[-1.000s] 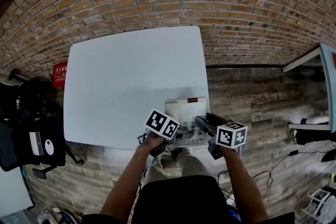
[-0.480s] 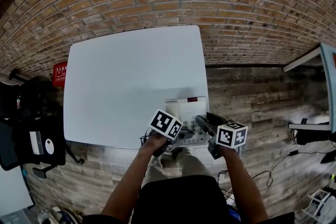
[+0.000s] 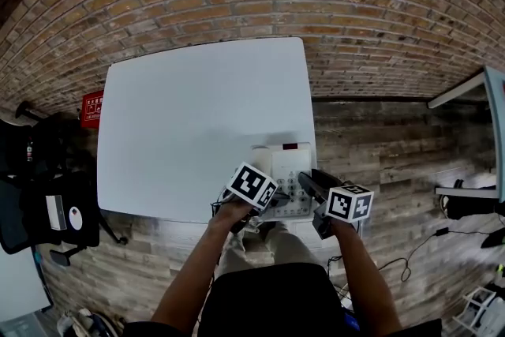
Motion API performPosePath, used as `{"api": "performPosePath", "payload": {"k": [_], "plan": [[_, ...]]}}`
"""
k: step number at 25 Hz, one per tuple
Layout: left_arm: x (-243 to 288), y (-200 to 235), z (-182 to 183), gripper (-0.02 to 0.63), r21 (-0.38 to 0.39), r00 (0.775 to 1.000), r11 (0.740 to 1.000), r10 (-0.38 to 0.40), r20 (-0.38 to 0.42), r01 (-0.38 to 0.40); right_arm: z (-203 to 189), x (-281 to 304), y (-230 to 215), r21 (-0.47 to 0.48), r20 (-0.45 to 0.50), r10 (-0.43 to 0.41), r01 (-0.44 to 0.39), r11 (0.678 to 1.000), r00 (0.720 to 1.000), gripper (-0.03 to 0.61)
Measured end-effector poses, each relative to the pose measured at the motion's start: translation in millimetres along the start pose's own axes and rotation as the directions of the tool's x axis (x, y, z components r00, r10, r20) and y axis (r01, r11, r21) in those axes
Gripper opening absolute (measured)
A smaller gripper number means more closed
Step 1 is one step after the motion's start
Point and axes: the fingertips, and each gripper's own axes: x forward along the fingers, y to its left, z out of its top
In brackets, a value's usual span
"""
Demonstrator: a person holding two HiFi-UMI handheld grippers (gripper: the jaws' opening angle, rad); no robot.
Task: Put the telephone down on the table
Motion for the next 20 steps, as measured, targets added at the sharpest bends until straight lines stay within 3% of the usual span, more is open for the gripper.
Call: {"api": "performPosePath", "payload": {"k": [20], "plan": [[-15, 9, -2, 0.552, 0.051, 0.999, 0.999, 0.016, 0.029, -0.017, 0, 3, -2, -0.038, -0.03, -0.049, 0.048, 0.998, 0.998, 0.169]]}}
